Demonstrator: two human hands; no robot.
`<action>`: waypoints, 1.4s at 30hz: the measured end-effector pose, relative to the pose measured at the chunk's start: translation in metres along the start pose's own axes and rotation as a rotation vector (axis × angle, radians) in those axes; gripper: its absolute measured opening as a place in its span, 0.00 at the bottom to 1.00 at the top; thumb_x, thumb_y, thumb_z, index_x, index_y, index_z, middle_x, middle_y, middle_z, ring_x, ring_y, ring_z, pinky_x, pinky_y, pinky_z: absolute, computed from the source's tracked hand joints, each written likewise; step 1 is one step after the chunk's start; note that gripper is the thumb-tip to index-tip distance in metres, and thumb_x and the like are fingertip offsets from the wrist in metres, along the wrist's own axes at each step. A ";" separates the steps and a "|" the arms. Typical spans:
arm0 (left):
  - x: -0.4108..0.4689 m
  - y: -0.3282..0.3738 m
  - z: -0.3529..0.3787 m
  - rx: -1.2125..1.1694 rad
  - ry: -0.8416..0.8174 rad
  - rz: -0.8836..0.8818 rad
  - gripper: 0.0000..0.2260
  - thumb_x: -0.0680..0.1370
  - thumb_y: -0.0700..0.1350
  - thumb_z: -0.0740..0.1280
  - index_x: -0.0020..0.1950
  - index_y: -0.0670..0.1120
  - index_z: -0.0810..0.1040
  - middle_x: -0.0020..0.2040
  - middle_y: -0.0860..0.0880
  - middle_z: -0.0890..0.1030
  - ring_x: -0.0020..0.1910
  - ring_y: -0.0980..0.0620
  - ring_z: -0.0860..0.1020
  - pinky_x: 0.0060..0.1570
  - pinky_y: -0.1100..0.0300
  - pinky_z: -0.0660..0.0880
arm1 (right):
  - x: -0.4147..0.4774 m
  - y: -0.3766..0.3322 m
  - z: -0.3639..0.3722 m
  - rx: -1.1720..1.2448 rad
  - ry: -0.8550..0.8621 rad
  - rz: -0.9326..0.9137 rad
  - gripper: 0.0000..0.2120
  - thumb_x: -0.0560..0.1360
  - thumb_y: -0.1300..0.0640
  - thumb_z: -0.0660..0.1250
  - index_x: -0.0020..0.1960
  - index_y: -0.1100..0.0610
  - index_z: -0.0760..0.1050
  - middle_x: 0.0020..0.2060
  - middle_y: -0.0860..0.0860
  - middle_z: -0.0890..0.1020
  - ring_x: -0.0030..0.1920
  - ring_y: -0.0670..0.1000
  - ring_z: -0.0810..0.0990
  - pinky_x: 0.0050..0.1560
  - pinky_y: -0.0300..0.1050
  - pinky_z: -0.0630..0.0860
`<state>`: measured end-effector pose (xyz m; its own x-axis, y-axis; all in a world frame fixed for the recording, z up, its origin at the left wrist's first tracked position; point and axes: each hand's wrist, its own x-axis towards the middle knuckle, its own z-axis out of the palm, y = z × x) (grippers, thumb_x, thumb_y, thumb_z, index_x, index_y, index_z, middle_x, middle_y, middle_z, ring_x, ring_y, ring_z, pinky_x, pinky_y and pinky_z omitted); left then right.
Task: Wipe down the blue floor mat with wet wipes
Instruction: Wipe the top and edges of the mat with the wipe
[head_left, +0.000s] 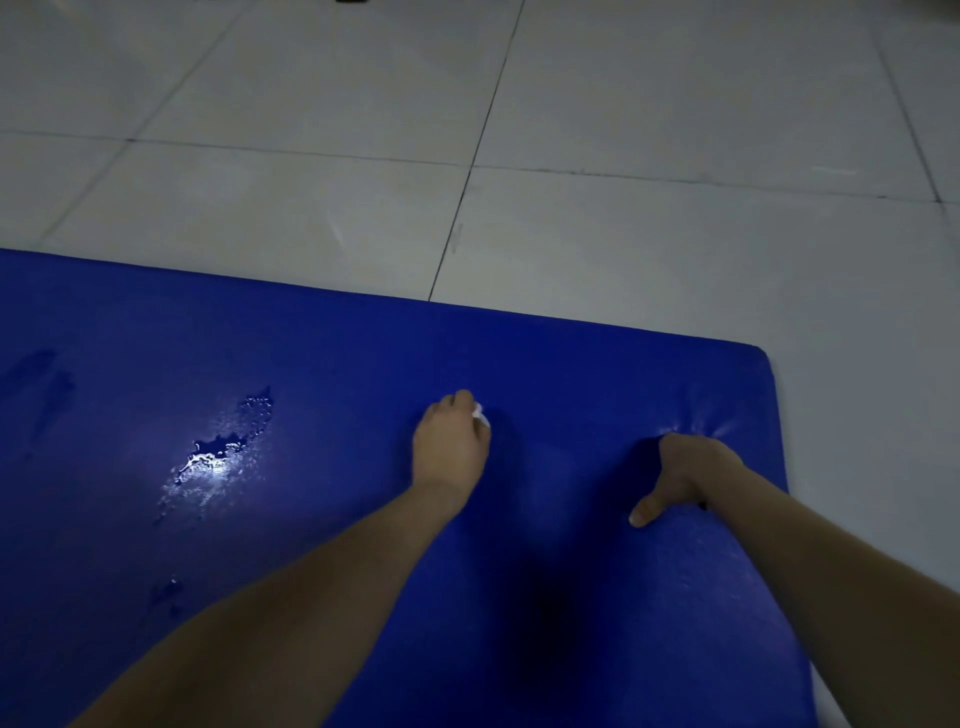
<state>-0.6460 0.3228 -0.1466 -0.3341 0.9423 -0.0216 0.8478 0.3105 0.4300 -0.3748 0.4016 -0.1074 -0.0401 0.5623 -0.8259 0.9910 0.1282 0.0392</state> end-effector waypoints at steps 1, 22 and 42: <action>-0.006 0.013 0.007 -0.043 -0.017 0.020 0.05 0.83 0.45 0.63 0.50 0.44 0.75 0.45 0.50 0.77 0.42 0.51 0.75 0.39 0.58 0.69 | 0.000 0.000 -0.001 0.003 -0.005 0.004 0.44 0.53 0.31 0.82 0.57 0.53 0.65 0.46 0.47 0.73 0.52 0.52 0.76 0.58 0.53 0.80; -0.013 -0.048 -0.018 0.077 0.039 -0.151 0.02 0.78 0.44 0.65 0.47 0.47 0.73 0.47 0.48 0.77 0.46 0.47 0.73 0.39 0.52 0.72 | 0.003 0.001 0.000 0.037 0.001 0.011 0.50 0.49 0.31 0.83 0.60 0.54 0.66 0.46 0.48 0.73 0.52 0.53 0.78 0.57 0.54 0.81; -0.111 0.086 0.054 0.012 -0.192 0.388 0.02 0.77 0.44 0.68 0.48 0.48 0.78 0.44 0.49 0.78 0.42 0.48 0.76 0.43 0.53 0.77 | -0.002 0.001 0.003 0.009 0.058 -0.003 0.45 0.51 0.31 0.82 0.55 0.54 0.67 0.45 0.50 0.76 0.45 0.52 0.78 0.50 0.50 0.81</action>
<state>-0.5141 0.2519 -0.1565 0.0919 0.9953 -0.0289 0.9006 -0.0707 0.4288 -0.3731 0.3979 -0.1076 -0.0498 0.6087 -0.7919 0.9920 0.1225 0.0318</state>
